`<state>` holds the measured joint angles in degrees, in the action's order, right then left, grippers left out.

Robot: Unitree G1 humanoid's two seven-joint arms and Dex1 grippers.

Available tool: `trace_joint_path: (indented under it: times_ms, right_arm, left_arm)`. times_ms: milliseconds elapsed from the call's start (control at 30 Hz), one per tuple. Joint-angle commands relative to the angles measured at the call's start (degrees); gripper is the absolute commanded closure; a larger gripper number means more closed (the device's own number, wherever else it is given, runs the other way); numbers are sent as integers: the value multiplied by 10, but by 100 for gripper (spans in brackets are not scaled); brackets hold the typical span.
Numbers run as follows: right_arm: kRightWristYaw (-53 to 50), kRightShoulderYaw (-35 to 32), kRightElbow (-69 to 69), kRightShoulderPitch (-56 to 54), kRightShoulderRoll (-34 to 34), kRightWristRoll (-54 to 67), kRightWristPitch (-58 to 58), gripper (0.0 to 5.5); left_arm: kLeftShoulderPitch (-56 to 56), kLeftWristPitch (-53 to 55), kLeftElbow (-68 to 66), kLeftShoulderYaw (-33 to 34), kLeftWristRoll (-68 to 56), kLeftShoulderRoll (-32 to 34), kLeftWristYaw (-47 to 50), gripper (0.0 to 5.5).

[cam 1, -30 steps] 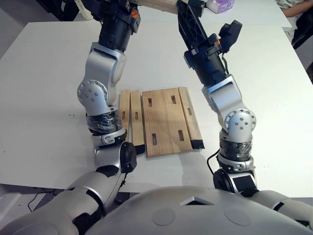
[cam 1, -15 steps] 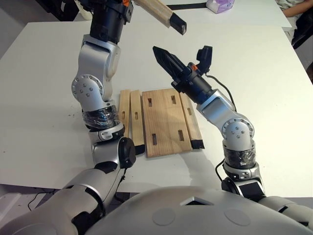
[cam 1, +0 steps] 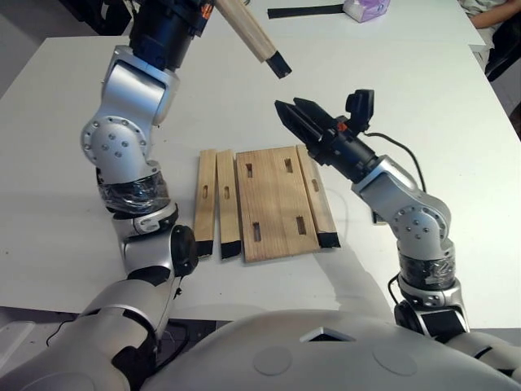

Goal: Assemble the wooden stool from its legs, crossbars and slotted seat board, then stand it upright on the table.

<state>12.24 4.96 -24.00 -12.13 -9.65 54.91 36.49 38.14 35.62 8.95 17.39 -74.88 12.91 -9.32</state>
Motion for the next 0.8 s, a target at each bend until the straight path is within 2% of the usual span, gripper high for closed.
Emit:
trace_joint_path:
  times_ms: [33,233,800]
  right_arm:
    - [2,3,-10,-16,8,-8,8,214]
    - [-5,4,-6,-20,24,-30,2,214]
    - [-19,-39,-4,-52,35,-43,3,214]
  left_arm:
    - [-32,13,30,-23,18,-3,-3,345]
    - [-40,21,46,-28,12,-14,13,345]
    - [-100,65,94,-76,69,60,-54,347]
